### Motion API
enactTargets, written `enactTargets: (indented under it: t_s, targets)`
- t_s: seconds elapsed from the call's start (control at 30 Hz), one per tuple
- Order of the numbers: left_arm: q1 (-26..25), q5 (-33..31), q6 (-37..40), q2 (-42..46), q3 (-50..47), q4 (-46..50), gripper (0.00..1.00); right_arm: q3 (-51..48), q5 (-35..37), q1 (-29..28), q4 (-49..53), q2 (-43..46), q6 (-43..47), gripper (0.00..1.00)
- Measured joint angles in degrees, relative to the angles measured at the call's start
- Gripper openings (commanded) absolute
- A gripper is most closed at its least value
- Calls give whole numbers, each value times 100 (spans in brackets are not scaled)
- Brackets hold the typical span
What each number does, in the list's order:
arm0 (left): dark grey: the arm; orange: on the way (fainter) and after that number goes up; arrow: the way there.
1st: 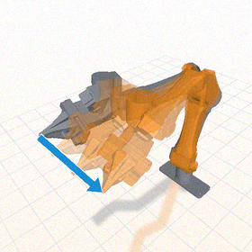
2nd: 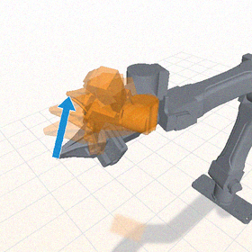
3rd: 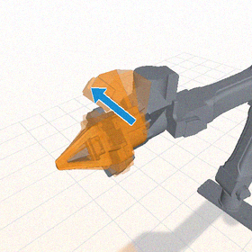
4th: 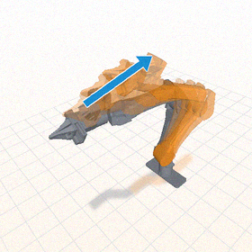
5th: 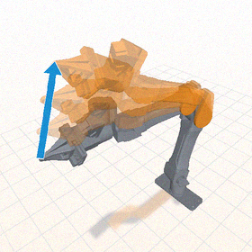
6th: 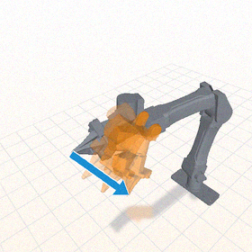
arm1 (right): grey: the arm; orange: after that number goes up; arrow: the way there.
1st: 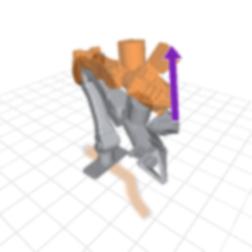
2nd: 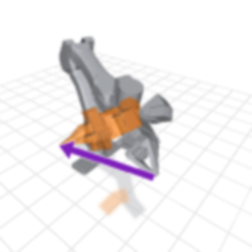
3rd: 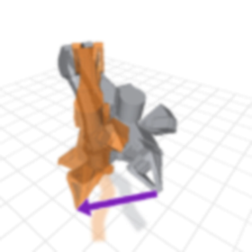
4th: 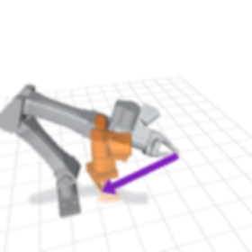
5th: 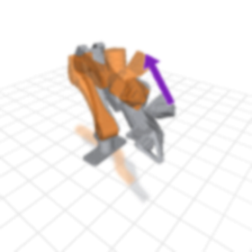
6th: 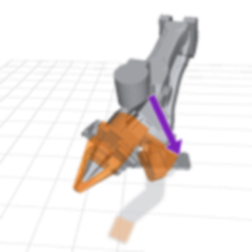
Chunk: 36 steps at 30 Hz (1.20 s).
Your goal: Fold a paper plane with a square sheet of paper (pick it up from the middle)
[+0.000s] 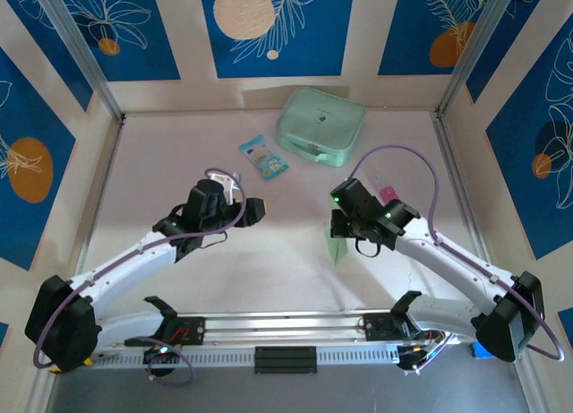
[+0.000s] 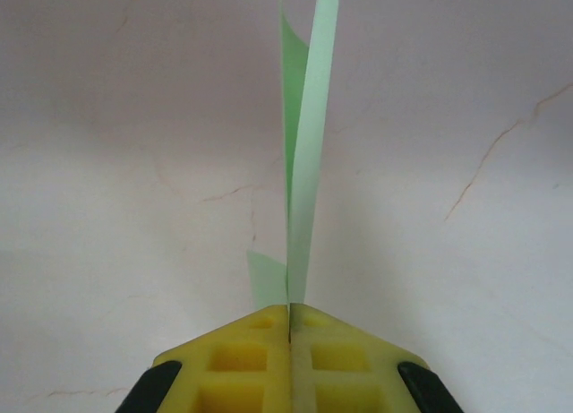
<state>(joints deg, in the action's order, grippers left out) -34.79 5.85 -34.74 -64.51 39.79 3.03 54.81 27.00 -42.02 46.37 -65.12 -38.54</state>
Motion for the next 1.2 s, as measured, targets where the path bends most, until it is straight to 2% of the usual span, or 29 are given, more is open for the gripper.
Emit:
enactTargets:
  t_s: [0.03, 0.07, 0.37, 0.63, 0.83, 1.0, 1.13, 1.2]
  targets:
    - [15, -13, -9, 26, 0, 42, 98, 125, 186, -94, 105, -105, 17, 4]
    - [28, -55, -26, 44, 0, 101, 100, 260, 400, -201, 234, -227, 13, 4]
    - [122, -994, -267, 496, -37, 772, 100, 1303, 2227, -828, 1486, -1537, -354, 4]
    - [157, -2201, -494, 629, 164, 1899, 100, 1692, 2833, -1158, 1814, -2767, -538, 6]
    - [179, -3254, -793, 684, 525, 2924, 100, 2116, 2669, -1543, 1639, -3864, -433, 6]
    - [186, -3652, -942, 686, 713, 3379, 100, 2332, 2203, -1738, 1139, -4391, -299, 13]
    - [195, -3751, -977, 686, 754, 3558, 100, 2273, 1464, -1738, 413, -4374, -138, 28]
    - [195, -3740, -960, 682, 754, 3558, 100, 2061, 1021, -1676, -90, -4210, -37, 39]
